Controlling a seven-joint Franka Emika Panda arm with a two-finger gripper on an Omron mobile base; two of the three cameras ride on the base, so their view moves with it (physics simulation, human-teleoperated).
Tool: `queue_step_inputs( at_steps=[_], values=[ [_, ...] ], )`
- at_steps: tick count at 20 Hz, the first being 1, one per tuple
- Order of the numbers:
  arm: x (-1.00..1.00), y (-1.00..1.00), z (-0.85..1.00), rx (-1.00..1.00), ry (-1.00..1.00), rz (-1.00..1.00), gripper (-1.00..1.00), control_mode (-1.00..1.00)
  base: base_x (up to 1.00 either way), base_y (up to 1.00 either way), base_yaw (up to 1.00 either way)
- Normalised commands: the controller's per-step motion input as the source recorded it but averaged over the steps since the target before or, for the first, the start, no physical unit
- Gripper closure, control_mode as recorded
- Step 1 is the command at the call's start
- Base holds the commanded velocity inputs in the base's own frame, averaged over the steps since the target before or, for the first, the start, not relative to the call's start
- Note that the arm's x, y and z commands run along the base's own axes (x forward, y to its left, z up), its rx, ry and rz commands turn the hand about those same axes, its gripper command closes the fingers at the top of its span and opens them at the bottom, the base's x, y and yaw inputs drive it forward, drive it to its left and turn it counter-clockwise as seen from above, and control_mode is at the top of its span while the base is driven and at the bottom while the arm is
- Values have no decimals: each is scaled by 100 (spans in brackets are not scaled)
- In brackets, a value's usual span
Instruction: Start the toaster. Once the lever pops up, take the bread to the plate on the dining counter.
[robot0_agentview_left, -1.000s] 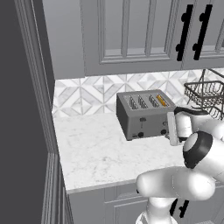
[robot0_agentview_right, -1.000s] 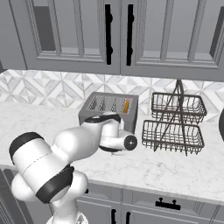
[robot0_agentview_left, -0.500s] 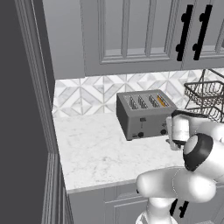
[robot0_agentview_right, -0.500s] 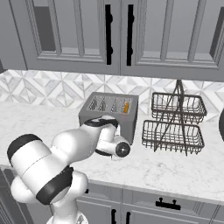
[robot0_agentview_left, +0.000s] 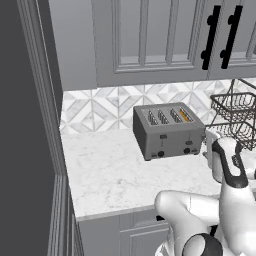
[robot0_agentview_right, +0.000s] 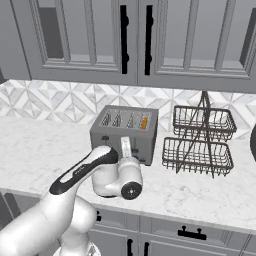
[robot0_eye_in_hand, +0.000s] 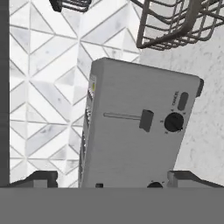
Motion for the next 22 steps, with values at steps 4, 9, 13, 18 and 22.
queue_step_inputs(
  at_steps=[4, 9, 13, 18, 22],
  values=[
    [-28, 0, 100, -11, -3, 12, -100, -100, 0, 0, 0],
    [8, 16, 83, -30, -1, 21, -100, -100, 0, 0, 0],
    [40, -17, 36, -28, 0, 16, -100, -100, 0, 0, 0],
    [13, -4, 0, -35, -1, 0, -100, -100, 0, 0, 0],
    [0, 8, 0, -14, 0, 0, -100, -100, 0, 0, 0]
  ],
)
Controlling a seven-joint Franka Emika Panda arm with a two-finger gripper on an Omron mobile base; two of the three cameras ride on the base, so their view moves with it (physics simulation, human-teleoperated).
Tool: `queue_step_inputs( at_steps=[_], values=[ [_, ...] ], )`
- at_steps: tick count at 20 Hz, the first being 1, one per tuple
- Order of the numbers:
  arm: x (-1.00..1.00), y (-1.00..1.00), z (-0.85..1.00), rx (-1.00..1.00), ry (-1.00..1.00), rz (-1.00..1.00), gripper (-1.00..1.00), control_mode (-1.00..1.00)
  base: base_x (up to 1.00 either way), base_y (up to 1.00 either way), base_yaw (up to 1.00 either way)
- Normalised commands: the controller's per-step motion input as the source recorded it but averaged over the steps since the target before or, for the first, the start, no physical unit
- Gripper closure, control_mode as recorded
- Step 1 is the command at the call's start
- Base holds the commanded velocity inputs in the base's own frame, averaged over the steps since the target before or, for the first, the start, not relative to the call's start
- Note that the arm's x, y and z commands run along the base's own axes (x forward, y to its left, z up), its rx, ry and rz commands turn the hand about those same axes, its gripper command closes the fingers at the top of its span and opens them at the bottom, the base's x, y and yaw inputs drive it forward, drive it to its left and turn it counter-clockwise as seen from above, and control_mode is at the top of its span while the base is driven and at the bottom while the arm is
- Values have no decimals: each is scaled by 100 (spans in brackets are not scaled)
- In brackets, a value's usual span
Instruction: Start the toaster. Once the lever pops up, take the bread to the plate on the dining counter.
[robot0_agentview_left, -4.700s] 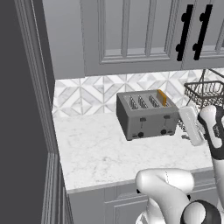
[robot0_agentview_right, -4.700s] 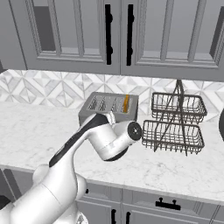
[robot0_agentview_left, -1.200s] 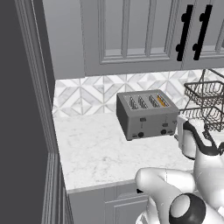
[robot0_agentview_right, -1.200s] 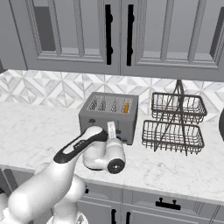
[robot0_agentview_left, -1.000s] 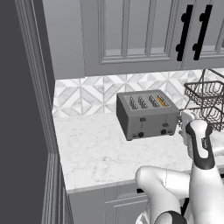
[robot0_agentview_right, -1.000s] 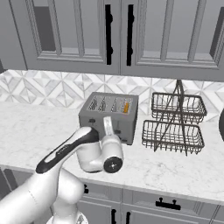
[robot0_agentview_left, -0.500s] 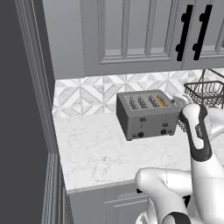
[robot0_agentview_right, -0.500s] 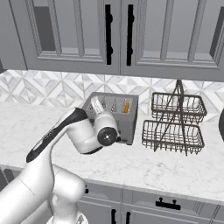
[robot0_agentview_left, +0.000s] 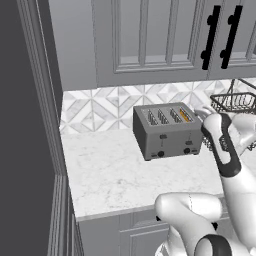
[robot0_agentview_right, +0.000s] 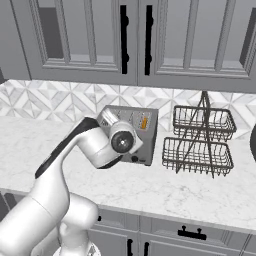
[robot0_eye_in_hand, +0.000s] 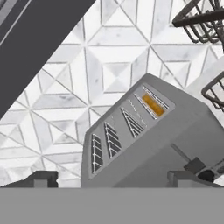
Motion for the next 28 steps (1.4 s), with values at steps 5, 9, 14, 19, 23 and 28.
queue_step_inputs(
  at_steps=[5, 9, 14, 19, 23, 28],
  values=[
    [25, 0, 0, -21, 0, 0, -100, -100, 0, 0, 0],
    [44, -10, 0, -18, 0, 0, -100, -100, 0, 0, 0],
    [22, -14, -22, -19, 0, 0, -100, -100, 0, 0, 0],
    [2, -2, -7, -5, 0, 0, -100, -100, 0, 0, 0],
    [0, 0, 0, 0, 0, 0, -100, -100, 0, 0, 0],
    [0, 0, 0, 0, 0, 0, -100, -100, 0, 0, 0]
  ],
)
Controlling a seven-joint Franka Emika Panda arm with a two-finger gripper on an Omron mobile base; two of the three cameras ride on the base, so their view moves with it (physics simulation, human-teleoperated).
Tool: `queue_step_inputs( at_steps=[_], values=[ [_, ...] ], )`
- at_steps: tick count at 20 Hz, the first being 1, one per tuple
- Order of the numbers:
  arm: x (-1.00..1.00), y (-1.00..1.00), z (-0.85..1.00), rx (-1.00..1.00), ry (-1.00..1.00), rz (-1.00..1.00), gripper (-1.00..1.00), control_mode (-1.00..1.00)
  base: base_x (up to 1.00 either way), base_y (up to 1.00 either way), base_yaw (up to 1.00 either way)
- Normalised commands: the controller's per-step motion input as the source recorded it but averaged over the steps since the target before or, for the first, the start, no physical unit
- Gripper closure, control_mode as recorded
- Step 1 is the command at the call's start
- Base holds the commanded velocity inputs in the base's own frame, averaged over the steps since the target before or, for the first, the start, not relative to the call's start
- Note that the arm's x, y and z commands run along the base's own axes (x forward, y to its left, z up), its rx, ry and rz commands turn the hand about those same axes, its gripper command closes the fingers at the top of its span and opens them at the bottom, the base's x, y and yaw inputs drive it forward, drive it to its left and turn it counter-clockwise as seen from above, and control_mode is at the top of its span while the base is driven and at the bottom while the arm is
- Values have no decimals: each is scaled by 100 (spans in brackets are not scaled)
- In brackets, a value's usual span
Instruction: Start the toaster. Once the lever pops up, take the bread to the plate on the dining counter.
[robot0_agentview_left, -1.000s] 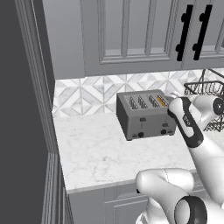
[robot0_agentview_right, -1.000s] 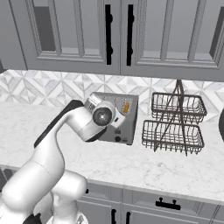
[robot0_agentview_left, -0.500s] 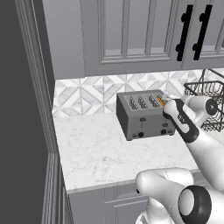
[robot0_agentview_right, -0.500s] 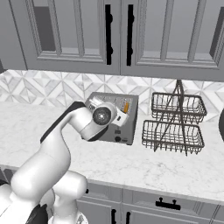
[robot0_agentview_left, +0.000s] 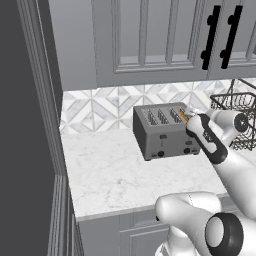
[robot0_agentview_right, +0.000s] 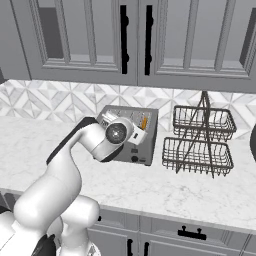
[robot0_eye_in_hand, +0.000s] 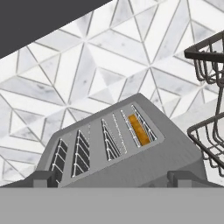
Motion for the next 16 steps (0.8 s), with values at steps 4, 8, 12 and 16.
queue_step_inputs(
  at_steps=[4, 8, 12, 16],
  values=[
    [0, 0, 0, 0, 0, 0, -100, -100, 0, 0, 0],
    [0, 0, 0, 0, 0, 0, -100, -100, 0, 0, 0],
    [0, 0, 0, 0, 0, 0, -100, -100, 0, 0, 0],
    [0, 0, 0, 0, 0, 0, -100, -100, 0, 0, 0]
  ],
)
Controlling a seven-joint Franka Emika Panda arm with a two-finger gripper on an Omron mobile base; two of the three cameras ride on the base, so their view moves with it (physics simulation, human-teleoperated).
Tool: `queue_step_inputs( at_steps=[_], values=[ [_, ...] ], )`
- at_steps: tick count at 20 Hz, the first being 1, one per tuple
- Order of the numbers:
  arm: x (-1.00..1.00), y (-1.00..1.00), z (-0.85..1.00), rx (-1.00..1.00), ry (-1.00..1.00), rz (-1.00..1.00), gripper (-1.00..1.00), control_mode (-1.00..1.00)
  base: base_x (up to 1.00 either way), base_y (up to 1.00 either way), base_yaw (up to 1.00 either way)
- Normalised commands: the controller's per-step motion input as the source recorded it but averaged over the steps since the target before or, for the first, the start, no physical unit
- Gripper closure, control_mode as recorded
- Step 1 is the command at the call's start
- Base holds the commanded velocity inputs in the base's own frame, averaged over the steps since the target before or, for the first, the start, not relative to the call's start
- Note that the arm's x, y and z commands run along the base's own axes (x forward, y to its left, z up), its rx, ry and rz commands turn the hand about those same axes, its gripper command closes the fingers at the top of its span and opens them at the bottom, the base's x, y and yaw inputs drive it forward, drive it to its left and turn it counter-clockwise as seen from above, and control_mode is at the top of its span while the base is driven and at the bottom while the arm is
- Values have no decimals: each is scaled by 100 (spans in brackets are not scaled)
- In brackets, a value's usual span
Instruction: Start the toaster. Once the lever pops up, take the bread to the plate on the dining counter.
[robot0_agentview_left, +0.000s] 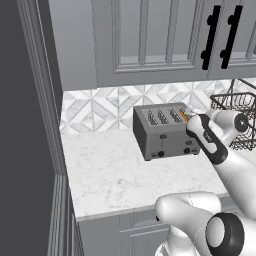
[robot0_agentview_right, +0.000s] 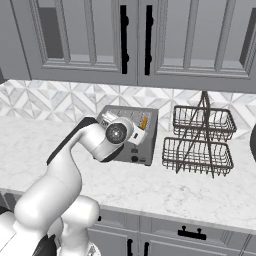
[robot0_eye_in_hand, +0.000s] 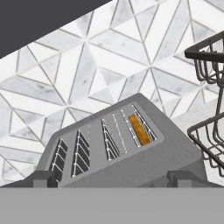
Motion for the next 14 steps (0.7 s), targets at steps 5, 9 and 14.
queue_step_inputs(
  at_steps=[5, 9, 14],
  values=[
    [0, 0, 0, 0, 0, 0, -100, -100, 0, 0, 0],
    [0, 0, 0, 0, 0, 0, -100, -100, 0, 0, 0],
    [0, 0, 0, 0, 0, 0, -100, -100, 0, 0, 0]
  ],
)
